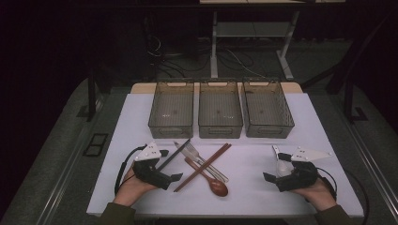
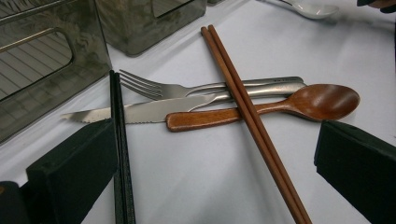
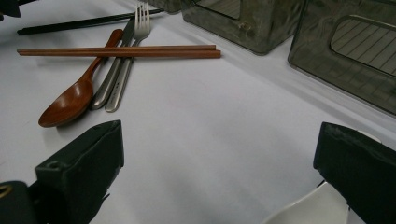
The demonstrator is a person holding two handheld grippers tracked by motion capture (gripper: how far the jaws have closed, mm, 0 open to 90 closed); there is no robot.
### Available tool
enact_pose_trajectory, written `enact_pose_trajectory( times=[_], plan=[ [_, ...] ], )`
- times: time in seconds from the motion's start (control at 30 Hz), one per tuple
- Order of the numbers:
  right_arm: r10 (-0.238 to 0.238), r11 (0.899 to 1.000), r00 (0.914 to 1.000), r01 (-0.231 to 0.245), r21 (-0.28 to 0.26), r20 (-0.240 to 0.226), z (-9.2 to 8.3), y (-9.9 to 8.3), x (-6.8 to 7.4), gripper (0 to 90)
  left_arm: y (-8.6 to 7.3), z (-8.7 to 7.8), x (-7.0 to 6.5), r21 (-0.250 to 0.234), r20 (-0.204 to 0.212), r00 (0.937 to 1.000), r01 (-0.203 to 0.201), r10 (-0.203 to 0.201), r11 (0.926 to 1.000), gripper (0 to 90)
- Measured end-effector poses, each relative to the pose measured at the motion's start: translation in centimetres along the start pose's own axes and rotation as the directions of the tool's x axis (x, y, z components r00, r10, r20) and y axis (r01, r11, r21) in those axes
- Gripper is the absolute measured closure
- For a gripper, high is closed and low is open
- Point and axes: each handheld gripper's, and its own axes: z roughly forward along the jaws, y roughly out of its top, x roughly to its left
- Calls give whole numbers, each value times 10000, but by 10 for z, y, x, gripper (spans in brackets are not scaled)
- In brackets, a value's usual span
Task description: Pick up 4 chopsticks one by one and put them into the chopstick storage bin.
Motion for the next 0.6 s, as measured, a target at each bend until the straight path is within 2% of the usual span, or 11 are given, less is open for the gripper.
enact_pose_trajectory(
  times=[0.47,0.6],
  plan=[
    [95,9998,9999,-96,-147,-120,-2,-1,-1,16,3,-1,1,-97,34,9999,139,-138,9999,0],
    [159,9998,9997,-160,-102,-168,-3,0,1,16,4,-5,6,-135,-38,9997,227,-228,9997,18]
  ],
)
